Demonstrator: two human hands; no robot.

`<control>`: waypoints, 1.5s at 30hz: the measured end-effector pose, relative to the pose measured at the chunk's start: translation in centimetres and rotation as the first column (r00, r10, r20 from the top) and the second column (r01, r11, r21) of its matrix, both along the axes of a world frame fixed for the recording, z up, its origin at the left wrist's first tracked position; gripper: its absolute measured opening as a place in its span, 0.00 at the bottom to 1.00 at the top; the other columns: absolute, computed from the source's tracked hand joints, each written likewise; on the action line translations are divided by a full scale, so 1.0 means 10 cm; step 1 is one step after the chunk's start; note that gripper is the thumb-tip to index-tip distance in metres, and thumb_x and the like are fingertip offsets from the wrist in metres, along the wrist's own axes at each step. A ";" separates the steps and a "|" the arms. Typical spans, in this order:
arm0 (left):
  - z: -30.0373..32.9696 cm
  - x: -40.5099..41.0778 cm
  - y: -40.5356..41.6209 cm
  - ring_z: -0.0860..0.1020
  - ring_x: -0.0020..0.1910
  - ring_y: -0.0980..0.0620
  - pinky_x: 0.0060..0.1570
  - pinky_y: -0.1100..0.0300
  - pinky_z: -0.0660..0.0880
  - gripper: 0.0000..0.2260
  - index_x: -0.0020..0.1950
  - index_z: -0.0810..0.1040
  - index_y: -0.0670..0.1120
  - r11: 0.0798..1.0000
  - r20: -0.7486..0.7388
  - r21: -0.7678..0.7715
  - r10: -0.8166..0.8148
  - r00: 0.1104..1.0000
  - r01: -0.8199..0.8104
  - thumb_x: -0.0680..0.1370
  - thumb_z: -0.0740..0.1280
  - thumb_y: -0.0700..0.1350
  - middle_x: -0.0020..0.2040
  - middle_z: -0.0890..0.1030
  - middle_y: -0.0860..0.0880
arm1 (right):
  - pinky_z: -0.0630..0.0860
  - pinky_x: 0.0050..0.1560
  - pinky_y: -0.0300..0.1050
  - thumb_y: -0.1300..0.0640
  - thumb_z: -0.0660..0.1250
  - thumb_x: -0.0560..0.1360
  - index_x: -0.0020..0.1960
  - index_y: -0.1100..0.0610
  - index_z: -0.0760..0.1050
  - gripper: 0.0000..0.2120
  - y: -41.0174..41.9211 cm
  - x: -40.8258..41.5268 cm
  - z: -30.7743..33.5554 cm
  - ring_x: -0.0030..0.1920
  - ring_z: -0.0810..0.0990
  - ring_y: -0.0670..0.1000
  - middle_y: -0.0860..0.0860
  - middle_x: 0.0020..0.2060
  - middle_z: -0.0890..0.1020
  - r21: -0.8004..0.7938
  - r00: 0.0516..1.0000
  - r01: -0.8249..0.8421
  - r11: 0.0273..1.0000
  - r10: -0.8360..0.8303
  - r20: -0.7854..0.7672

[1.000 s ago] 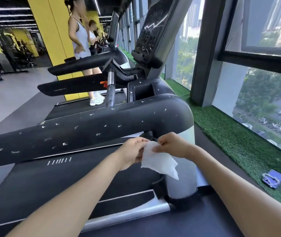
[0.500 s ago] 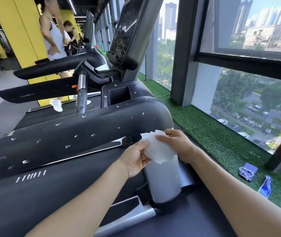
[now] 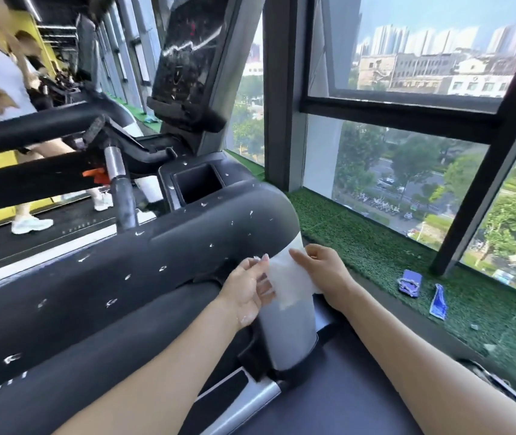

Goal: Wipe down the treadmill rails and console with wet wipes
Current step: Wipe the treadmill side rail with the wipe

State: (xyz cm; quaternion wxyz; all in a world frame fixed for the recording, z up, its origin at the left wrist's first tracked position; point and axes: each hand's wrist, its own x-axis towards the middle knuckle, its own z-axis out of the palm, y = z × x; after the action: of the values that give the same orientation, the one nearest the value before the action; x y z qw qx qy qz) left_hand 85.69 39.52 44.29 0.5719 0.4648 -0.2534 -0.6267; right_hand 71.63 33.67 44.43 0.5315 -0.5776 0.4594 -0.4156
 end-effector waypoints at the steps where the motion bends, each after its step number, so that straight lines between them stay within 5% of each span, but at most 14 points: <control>1: 0.03 0.10 0.03 0.78 0.42 0.46 0.41 0.53 0.76 0.08 0.41 0.69 0.49 0.999 -0.034 0.004 -0.041 0.999 0.041 0.78 0.66 0.48 0.48 0.78 0.43 | 0.61 0.34 0.47 0.41 0.71 0.65 0.38 0.56 0.71 0.19 0.06 0.09 0.00 0.34 0.65 0.52 0.55 0.34 0.68 -0.016 1.000 -0.003 1.000 0.003 -0.019; 6: -0.01 0.47 0.24 0.77 0.59 0.43 0.48 0.51 0.77 0.14 0.55 0.76 0.49 0.972 -0.158 0.098 -0.198 0.967 0.215 0.79 0.60 0.57 0.61 0.77 0.42 | 0.62 0.33 0.43 0.51 0.68 0.76 0.36 0.55 0.73 0.13 0.32 0.46 0.04 0.32 0.67 0.51 0.55 0.32 0.70 -0.033 0.999 0.032 0.999 -0.031 0.023; 11: -0.06 0.59 0.38 0.77 0.54 0.48 0.57 0.57 0.74 0.17 0.65 0.75 0.41 0.982 -0.213 0.074 -0.157 0.964 0.176 0.81 0.60 0.48 0.60 0.78 0.41 | 0.61 0.34 0.45 0.52 0.68 0.76 0.33 0.54 0.73 0.14 0.58 0.65 -0.05 0.34 0.67 0.52 0.56 0.33 0.71 0.039 0.992 0.113 0.993 -0.115 0.051; 13: -0.13 0.61 0.40 0.78 0.56 0.46 0.50 0.59 0.78 0.18 0.66 0.73 0.39 0.987 -0.186 0.103 -0.107 0.977 0.127 0.83 0.57 0.48 0.60 0.79 0.40 | 0.60 0.33 0.44 0.53 0.67 0.76 0.33 0.54 0.73 0.14 0.68 0.69 -0.12 0.33 0.66 0.51 0.56 0.33 0.69 0.047 0.985 0.170 0.984 -0.171 0.026; 18: -0.17 0.62 0.49 0.81 0.39 0.46 0.34 0.56 0.80 0.25 0.57 0.72 0.40 0.952 -0.236 0.230 -0.145 0.961 0.201 0.79 0.56 0.62 0.46 0.82 0.41 | 0.61 0.30 0.41 0.55 0.65 0.78 0.31 0.56 0.70 0.17 0.79 0.69 -0.12 0.29 0.66 0.49 0.52 0.28 0.69 0.044 0.947 0.316 0.948 -0.312 -0.079; 22: -0.11 0.54 0.44 0.78 0.36 0.50 0.33 0.58 0.77 0.11 0.57 0.67 0.44 0.967 0.038 0.199 -0.168 0.985 0.157 0.78 0.67 0.42 0.44 0.79 0.44 | 0.64 0.28 0.39 0.56 0.64 0.78 0.38 0.59 0.73 0.11 0.77 0.56 -0.08 0.30 0.68 0.50 0.55 0.32 0.71 0.033 0.921 0.340 0.940 -0.326 -0.212; 26: -0.03 0.55 0.34 0.75 0.40 0.49 0.38 0.56 0.72 0.07 0.48 0.69 0.50 0.988 0.248 0.147 -0.078 0.966 0.042 0.79 0.63 0.38 0.49 0.77 0.47 | 0.72 0.35 0.43 0.58 0.65 0.77 0.51 0.54 0.73 0.04 0.72 0.51 -0.04 0.39 0.76 0.53 0.54 0.43 0.78 0.023 0.901 0.402 0.915 -0.391 -0.187; 30: 0.11 0.58 0.27 0.74 0.39 0.49 0.38 0.57 0.70 0.08 0.43 0.76 0.47 0.993 0.371 0.042 -0.119 0.921 0.112 0.78 0.63 0.37 0.43 0.78 0.47 | 0.73 0.41 0.45 0.64 0.64 0.77 0.46 0.52 0.79 0.09 0.70 0.49 0.04 0.38 0.76 0.51 0.54 0.40 0.81 -0.028 0.970 0.225 0.974 -0.227 -0.089; 32: 0.19 0.60 0.27 0.76 0.39 0.52 0.38 0.61 0.73 0.02 0.46 0.78 0.45 0.976 0.483 -0.020 -0.182 0.857 0.219 0.76 0.69 0.39 0.41 0.80 0.49 | 0.73 0.46 0.41 0.63 0.69 0.74 0.48 0.56 0.81 0.05 0.67 0.43 0.08 0.41 0.77 0.47 0.48 0.40 0.81 -0.057 0.979 0.092 0.994 -0.101 -0.179; 36: 0.20 0.68 0.19 0.75 0.33 0.55 0.35 0.64 0.73 0.03 0.44 0.79 0.48 0.947 0.894 -0.069 -0.081 0.441 0.315 0.73 0.72 0.43 0.38 0.79 0.51 | 0.65 0.35 0.40 0.61 0.71 0.72 0.42 0.60 0.80 0.02 0.56 0.36 0.08 0.32 0.69 0.44 0.46 0.30 0.74 -0.155 0.875 0.007 0.988 -0.082 -0.478; 38: 0.19 0.72 0.13 0.74 0.37 0.53 0.40 0.61 0.71 0.04 0.41 0.79 0.49 0.938 0.938 -0.108 -0.013 0.347 0.329 0.74 0.71 0.47 0.41 0.76 0.51 | 0.63 0.32 0.41 0.59 0.69 0.74 0.38 0.60 0.78 0.07 0.50 0.37 0.06 0.30 0.66 0.45 0.47 0.28 0.71 -0.171 0.874 0.042 0.984 -0.119 -0.471; 39: 0.18 0.72 0.12 0.74 0.41 0.55 0.44 0.62 0.70 0.04 0.42 0.78 0.48 0.928 0.928 -0.116 -0.026 0.372 0.354 0.75 0.70 0.47 0.44 0.75 0.52 | 0.63 0.32 0.40 0.58 0.69 0.74 0.38 0.58 0.77 0.07 0.48 0.39 0.07 0.30 0.66 0.45 0.46 0.28 0.71 -0.170 0.882 0.060 0.984 -0.132 -0.453; 43: 0.14 0.65 0.09 0.72 0.43 0.53 0.49 0.59 0.68 0.08 0.46 0.78 0.44 0.906 0.679 -0.131 -0.213 0.702 0.402 0.78 0.67 0.48 0.43 0.76 0.48 | 0.66 0.37 0.40 0.59 0.73 0.69 0.47 0.55 0.72 0.12 0.43 0.49 0.03 0.34 0.69 0.45 0.48 0.36 0.71 -0.200 0.903 0.234 0.952 -0.288 -0.319; 45: 0.13 0.59 0.04 0.73 0.44 0.50 0.50 0.55 0.70 0.08 0.47 0.79 0.45 0.929 0.608 -0.144 -0.188 0.771 0.340 0.77 0.67 0.50 0.43 0.78 0.46 | 0.69 0.39 0.41 0.61 0.71 0.71 0.43 0.53 0.72 0.08 0.44 0.52 0.01 0.34 0.71 0.45 0.47 0.35 0.73 -0.241 0.919 0.251 0.937 -0.309 -0.245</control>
State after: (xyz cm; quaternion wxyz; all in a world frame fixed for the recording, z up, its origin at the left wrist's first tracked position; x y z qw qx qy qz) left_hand 91.63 39.91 45.59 0.4245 0.5194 -0.5553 -0.4917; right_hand 76.88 38.03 44.53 0.3339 -0.6099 0.5627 -0.4472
